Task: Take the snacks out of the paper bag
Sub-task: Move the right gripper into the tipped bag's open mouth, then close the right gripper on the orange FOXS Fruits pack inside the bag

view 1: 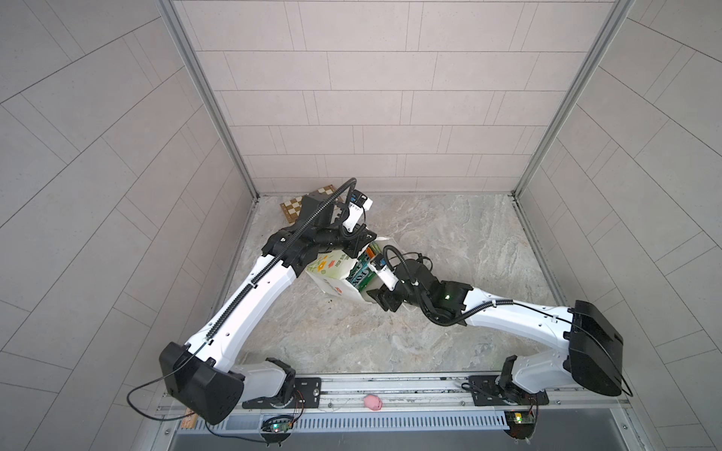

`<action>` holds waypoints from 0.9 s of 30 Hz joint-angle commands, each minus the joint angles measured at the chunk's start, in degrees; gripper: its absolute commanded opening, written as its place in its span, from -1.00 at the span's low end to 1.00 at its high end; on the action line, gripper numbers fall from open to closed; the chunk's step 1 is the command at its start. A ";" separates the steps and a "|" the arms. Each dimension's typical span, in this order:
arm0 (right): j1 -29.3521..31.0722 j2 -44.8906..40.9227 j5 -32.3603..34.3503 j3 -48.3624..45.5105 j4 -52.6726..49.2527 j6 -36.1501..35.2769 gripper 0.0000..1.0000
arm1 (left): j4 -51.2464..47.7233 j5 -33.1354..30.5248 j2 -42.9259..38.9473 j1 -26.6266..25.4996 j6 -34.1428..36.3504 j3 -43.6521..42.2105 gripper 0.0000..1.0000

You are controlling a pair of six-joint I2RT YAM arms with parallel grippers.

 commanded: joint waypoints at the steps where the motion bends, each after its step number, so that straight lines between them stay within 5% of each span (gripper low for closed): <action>1: 1.93 1.32 1.45 0.82 3.30 -0.44 0.43 | 1.56 -0.58 -1.49 -0.44 0.40 -0.47 -1.00; 9: 3.48 2.26 -0.05 -0.75 5.55 0.51 0.49 | 2.99 -1.55 -3.63 -0.61 0.56 -2.85 -1.00; 16: 3.01 -0.45 13.39 -2.54 6.71 2.25 0.48 | 3.38 -1.86 -4.65 -0.71 1.24 -3.92 -1.00; 27: -0.34 4.05 15.85 -0.07 4.51 -1.98 0.32 | 3.85 -3.02 -5.40 -0.79 1.17 -4.45 -1.00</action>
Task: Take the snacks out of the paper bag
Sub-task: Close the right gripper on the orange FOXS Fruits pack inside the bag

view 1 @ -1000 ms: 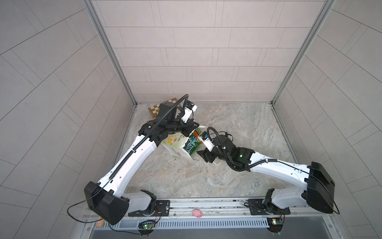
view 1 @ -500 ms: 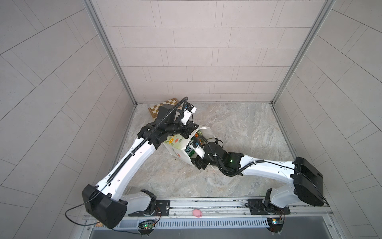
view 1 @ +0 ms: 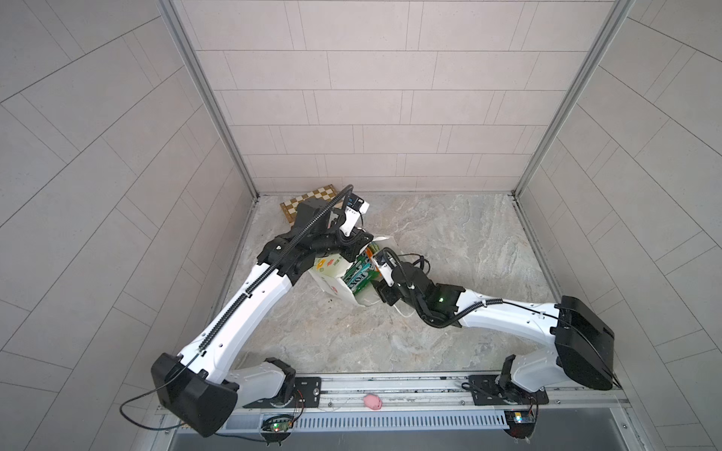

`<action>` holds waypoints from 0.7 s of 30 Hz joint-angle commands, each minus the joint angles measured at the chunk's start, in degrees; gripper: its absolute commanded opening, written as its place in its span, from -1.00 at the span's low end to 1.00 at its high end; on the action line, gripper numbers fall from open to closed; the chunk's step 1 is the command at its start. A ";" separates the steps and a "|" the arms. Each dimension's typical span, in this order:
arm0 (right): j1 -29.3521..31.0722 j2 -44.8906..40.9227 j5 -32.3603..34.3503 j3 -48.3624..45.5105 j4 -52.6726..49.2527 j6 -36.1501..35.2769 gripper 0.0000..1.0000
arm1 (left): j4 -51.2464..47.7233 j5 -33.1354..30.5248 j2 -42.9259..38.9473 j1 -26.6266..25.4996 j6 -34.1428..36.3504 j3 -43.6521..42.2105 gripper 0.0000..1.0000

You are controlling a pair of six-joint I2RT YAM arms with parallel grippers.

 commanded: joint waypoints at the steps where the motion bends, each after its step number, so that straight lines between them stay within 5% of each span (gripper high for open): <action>1: -0.02 2.02 2.07 1.90 -1.75 -3.73 0.32 | 1.51 -0.17 -1.62 -0.42 0.53 -0.62 -1.00; 21: -2.81 11.91 8.65 8.57 -0.24 -8.35 0.00 | 4.72 0.98 -3.03 -0.42 -1.39 -2.05 -1.00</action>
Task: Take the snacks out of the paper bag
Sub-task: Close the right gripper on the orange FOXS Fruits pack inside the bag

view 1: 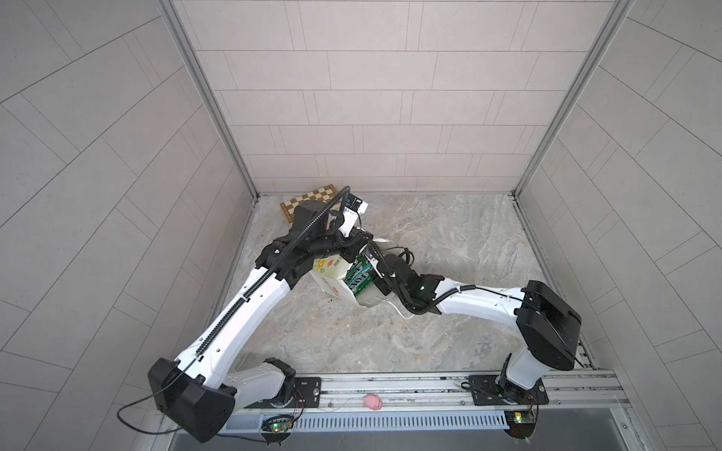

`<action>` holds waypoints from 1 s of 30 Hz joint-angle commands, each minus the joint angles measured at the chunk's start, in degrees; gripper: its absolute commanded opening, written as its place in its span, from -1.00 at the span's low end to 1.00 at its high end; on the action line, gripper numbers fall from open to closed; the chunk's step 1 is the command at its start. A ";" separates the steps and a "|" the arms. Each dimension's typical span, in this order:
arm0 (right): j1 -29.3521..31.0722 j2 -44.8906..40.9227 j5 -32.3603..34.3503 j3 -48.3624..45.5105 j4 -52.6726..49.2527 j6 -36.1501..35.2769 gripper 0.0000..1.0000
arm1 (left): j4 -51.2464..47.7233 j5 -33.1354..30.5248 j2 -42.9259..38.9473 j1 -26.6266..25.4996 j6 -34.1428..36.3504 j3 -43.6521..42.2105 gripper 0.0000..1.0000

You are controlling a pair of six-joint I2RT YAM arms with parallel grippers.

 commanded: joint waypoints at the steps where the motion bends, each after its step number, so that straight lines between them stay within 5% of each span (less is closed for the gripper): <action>1: -0.66 1.21 1.66 0.81 1.81 -1.59 0.00 | 2.08 1.06 -1.52 -0.33 -0.53 -0.36 -1.00; 15: -3.98 6.28 -7.96 3.17 3.52 -1.28 -0.02 | 2.32 0.99 -1.68 -0.33 -0.63 -0.44 -1.00; 24: -3.99 5.34 -9.31 2.91 3.20 -1.24 -0.87 | 2.10 -1.16 -1.72 -0.33 -0.81 -0.54 -1.00; 30: -4.04 1.26 -9.95 0.71 3.44 -0.72 -0.92 | 1.41 -4.30 -1.58 -0.33 -0.93 -0.51 -1.00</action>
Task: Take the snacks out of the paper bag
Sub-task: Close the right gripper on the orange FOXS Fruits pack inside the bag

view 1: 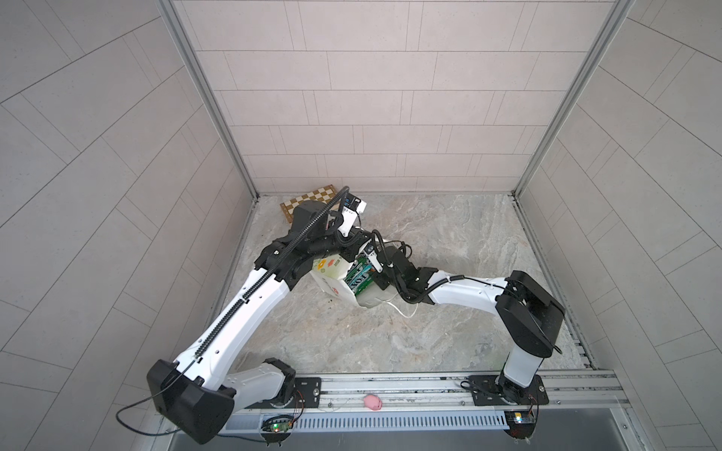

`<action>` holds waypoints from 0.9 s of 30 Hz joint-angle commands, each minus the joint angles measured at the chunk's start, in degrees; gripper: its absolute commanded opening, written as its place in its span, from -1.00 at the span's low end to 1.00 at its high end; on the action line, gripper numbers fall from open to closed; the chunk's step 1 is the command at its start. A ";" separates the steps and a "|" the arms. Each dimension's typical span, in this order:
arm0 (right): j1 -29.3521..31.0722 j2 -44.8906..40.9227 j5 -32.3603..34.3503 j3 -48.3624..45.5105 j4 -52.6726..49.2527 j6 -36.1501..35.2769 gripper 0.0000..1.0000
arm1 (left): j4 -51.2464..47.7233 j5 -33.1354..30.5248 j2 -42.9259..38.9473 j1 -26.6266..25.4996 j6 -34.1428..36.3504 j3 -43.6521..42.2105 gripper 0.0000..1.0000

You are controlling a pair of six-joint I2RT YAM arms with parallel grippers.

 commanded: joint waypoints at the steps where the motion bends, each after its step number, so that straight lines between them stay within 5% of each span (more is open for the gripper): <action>1: 0.21 -4.30 -0.49 -1.40 0.03 0.37 -0.89 | 0.86 -2.47 -1.23 -0.32 -0.50 -0.36 -1.00; 5: 0.21 -5.99 -0.77 -2.67 0.10 0.27 -0.78 | 0.58 -3.33 -1.07 -0.31 -0.46 -0.28 -1.00; 8: 0.20 -6.57 -0.84 -3.18 -0.08 0.17 -0.42 | 0.41 -3.32 -0.71 -0.31 -0.44 -0.15 -1.00; 12: 0.23 -7.40 -0.84 -3.62 0.10 0.21 -0.32 | 0.18 -3.52 -0.64 -0.37 -0.47 -0.09 -1.00; 27: 0.21 -2.29 -0.34 0.62 -1.12 0.12 -0.42 | 0.14 -3.18 -0.63 -0.31 -0.44 -0.09 -1.00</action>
